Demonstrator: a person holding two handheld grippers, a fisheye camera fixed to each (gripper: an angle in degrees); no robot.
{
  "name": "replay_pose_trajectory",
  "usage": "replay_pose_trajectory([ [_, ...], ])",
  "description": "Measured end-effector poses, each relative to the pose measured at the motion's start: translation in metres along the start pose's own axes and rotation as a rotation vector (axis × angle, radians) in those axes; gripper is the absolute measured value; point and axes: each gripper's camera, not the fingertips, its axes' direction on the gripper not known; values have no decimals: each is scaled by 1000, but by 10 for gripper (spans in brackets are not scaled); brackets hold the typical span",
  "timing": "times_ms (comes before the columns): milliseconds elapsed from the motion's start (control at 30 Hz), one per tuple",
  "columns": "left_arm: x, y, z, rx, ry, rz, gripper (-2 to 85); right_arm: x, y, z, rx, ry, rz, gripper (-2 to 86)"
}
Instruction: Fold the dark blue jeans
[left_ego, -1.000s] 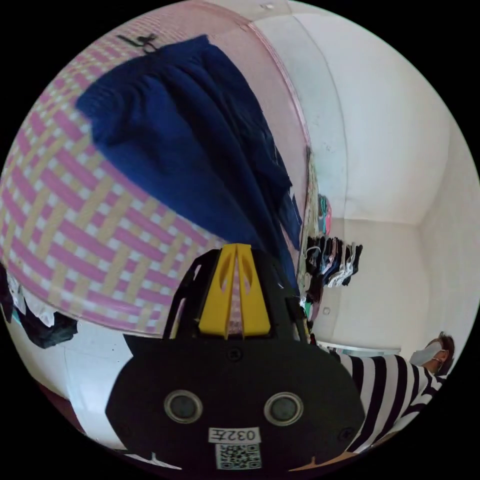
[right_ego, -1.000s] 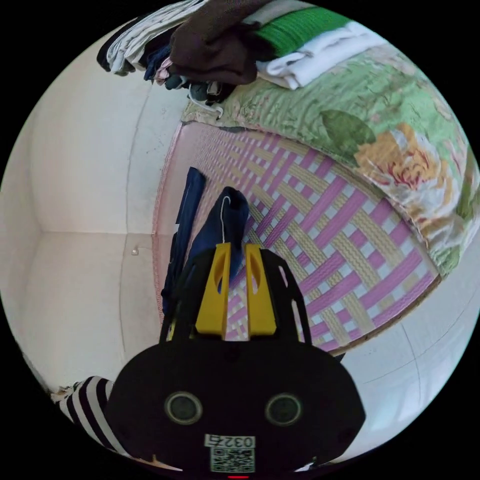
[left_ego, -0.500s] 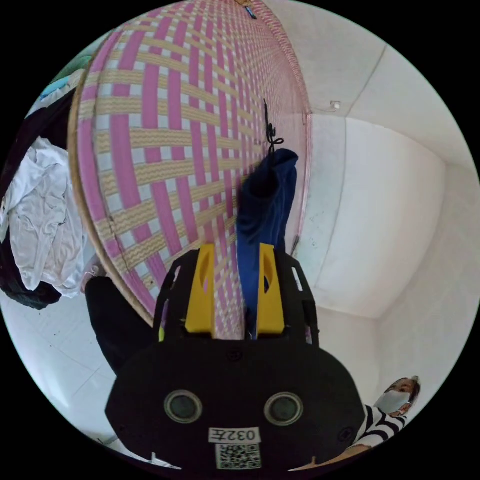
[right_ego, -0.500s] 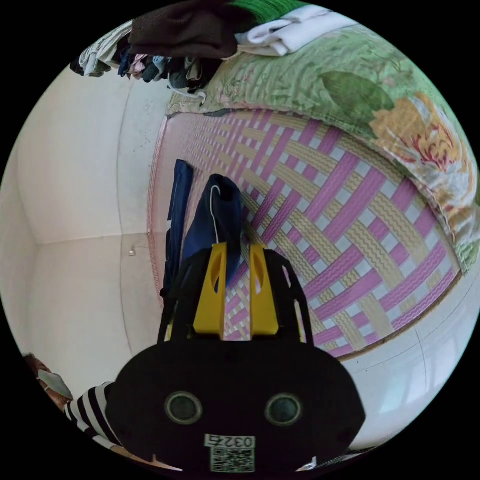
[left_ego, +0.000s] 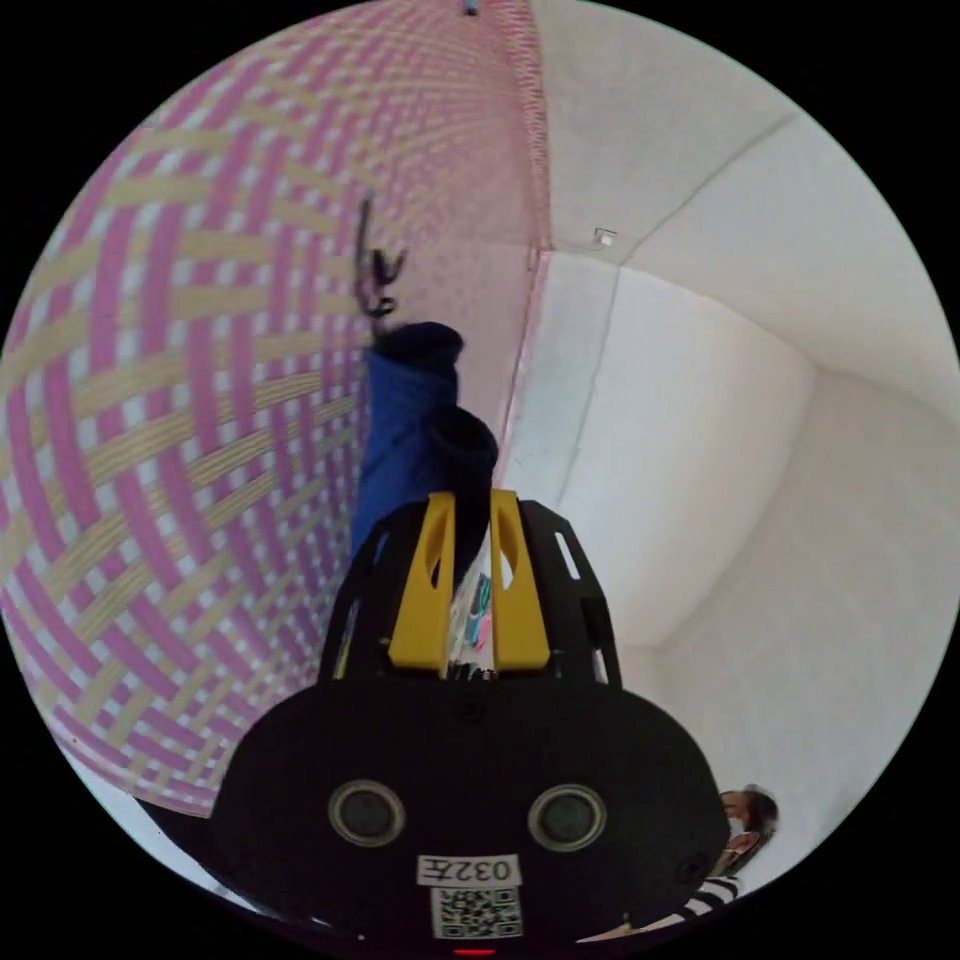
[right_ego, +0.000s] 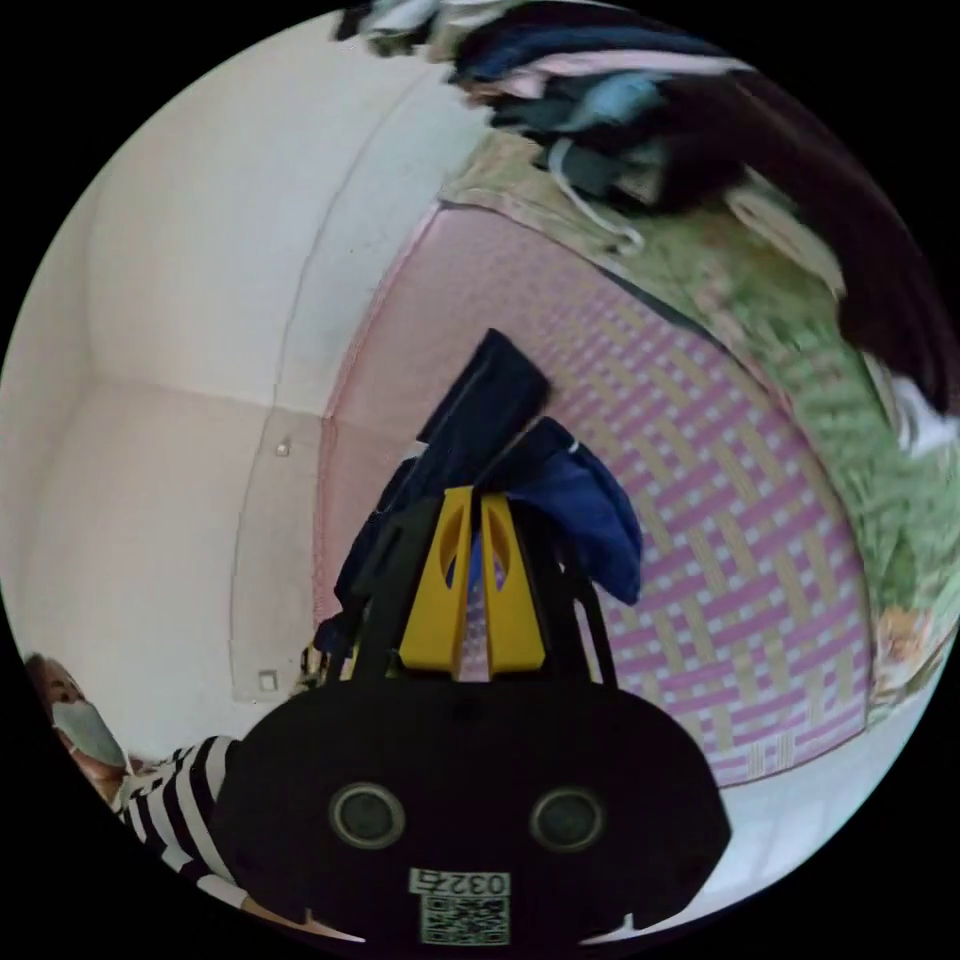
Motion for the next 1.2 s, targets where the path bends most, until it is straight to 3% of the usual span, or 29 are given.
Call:
replay_pose_trajectory([
  [167, 140, 13, 0, -74, 57, 217, 13, -88, -9, -38, 124, -149, -210, -10],
  [267, 168, 32, -36, -95, 10, 299, 24, -87, 12, -59, 168, -176, -219, -10],
  [400, 131, 43, -67, -171, -256, 224, 29, -38, 39, -42, 59, -127, -105, -10],
  [533, 40, 56, -79, -236, -534, 15, 23, 48, 69, 3, -80, -51, 127, -10],
  [700, 3, 84, -82, -178, -464, -58, 30, 83, 93, 17, -99, 33, 197, -9],
  [867, 28, 100, -58, -254, -569, 47, 45, 72, 96, 9, -89, 59, 149, -9],
  [1033, 10, 115, -37, -243, -655, 4, 47, 88, 105, 24, -137, 163, 234, -4],
  [1200, 0, 129, -28, -233, -648, -10, 61, 93, 111, 20, -77, 176, 324, 69],
])
